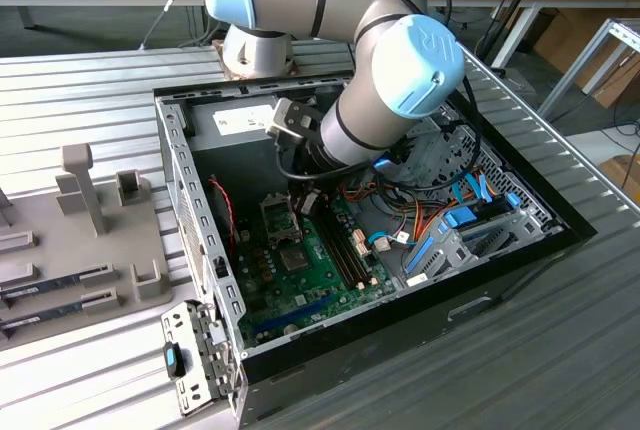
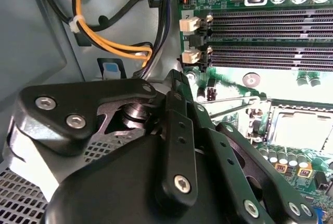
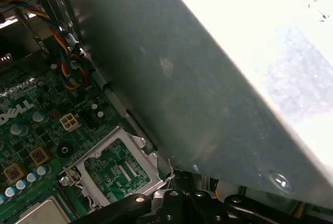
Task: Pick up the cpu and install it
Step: 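Close the cpu cover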
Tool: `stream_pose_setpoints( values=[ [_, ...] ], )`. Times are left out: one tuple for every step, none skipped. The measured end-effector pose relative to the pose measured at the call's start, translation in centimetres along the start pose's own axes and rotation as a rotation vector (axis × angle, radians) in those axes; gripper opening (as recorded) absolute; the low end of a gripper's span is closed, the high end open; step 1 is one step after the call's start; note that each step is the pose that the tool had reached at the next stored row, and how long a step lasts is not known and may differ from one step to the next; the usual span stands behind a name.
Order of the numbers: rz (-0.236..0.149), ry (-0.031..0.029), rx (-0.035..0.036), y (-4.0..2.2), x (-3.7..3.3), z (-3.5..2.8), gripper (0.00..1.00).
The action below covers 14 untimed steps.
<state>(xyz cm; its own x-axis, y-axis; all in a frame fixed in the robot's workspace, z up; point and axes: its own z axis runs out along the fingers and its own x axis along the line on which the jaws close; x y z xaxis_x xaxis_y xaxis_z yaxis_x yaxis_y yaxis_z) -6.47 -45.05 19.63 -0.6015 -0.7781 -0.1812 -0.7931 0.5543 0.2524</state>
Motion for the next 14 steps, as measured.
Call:
stream_pose_setpoints(
  values=[
    [0.000, -0.0007, -0.0002, 0.00, 0.04, -0.03, 0.11],
    [0.000, -0.0012, -0.0003, 0.01, 0.05, -0.06, 0.11],
    [0.000, -0.0019, -0.0005, 0.01, 0.06, -0.10, 0.11],
    [-0.001, -0.0022, -0.0005, 0.02, 0.07, -0.15, 0.11],
    [-0.001, -0.0027, -0.0006, 0.05, 0.06, -0.25, 0.11],
    [-0.001, -0.0046, -0.0015, 0.08, 0.05, -0.39, 0.11],
    [-0.001, -0.0069, -0.0024, 0.19, 0.00, -0.78, 0.11],
    [-0.001, -0.0080, -0.0032, 0.31, -0.08, -1.22, 0.11],
    [-0.002, -0.0089, -0.0036, 0.38, -0.12, -1.46, 0.11],
    [-0.002, -0.0092, -0.0036, 0.41, -0.12, -1.51, 0.11],
    [-0.002, -0.0096, -0.0036, 0.44, -0.11, -1.54, 0.11],
    [-0.002, -0.0103, -0.0036, 0.48, -0.09, -1.55, 0.11],
    [-0.002, -0.0108, -0.0034, 0.51, -0.06, -1.57, 0.11],
    [-0.003, -0.0111, -0.0032, 0.55, -0.04, -1.60, 0.11]
  ],
)
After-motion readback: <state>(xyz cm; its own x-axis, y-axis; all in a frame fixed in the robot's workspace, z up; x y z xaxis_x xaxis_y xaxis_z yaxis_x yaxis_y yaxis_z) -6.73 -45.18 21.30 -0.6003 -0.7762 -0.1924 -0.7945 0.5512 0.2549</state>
